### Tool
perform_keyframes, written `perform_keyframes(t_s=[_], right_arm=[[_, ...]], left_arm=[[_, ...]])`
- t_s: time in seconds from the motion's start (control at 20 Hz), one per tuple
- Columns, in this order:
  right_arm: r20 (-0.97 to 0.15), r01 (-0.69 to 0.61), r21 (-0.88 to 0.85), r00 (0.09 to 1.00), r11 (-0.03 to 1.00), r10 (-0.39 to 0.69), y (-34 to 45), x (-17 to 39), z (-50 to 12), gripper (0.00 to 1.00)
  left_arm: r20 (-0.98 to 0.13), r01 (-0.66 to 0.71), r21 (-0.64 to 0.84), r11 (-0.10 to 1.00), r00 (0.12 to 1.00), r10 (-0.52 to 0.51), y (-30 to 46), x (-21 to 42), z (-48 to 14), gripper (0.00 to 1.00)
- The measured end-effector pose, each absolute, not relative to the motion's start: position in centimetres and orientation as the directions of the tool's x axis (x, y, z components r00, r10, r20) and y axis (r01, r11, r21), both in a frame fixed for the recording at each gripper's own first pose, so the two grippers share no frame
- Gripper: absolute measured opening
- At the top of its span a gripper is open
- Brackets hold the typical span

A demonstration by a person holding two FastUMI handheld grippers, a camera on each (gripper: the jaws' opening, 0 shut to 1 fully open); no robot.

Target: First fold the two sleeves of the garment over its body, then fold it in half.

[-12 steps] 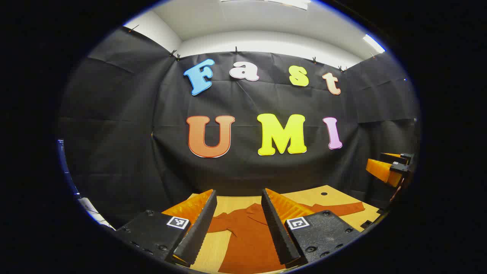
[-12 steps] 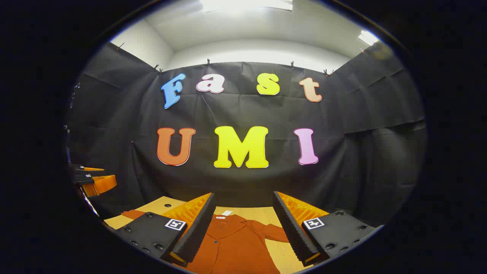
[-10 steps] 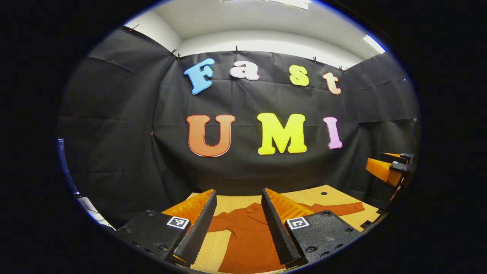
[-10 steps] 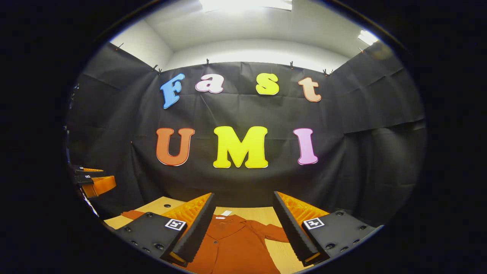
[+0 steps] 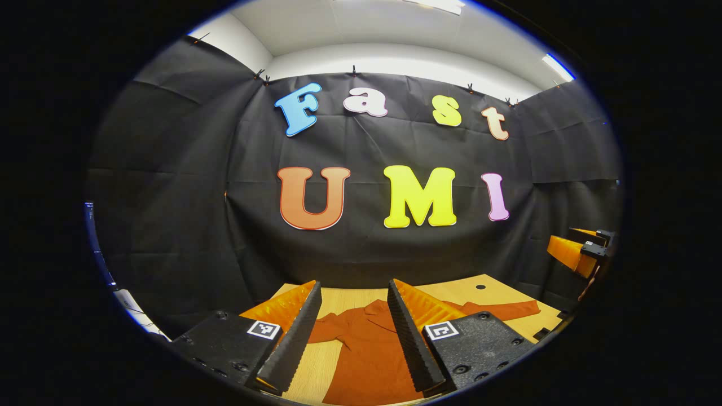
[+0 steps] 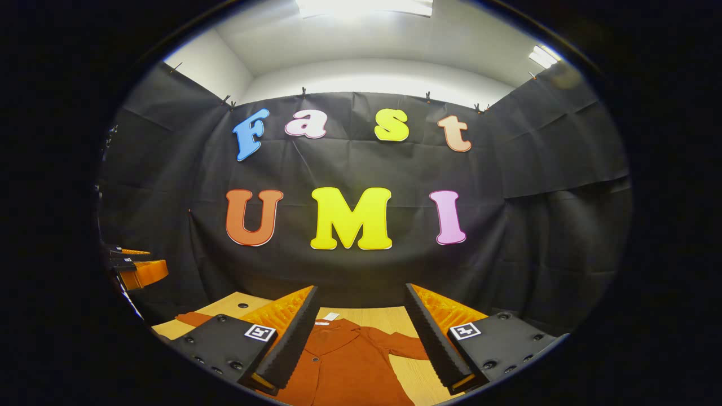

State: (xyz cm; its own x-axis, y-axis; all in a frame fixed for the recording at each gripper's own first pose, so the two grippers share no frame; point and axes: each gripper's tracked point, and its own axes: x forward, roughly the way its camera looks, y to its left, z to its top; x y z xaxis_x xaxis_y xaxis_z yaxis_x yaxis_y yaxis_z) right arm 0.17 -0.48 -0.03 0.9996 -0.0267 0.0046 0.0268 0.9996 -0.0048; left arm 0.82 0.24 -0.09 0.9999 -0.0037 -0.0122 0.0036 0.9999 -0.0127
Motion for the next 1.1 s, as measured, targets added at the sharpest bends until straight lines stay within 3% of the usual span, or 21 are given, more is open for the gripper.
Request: perform_keyframes(t_s=[1.1], right_arm=[[0.028,0.001,-0.013,1.000,1.000,0.000,0.3,-0.2,0.9,0.95]], left_arm=[[0.013,0.005,-0.001,1.000,1.000,-0.005,-0.1,0.5,1.0,0.78]])
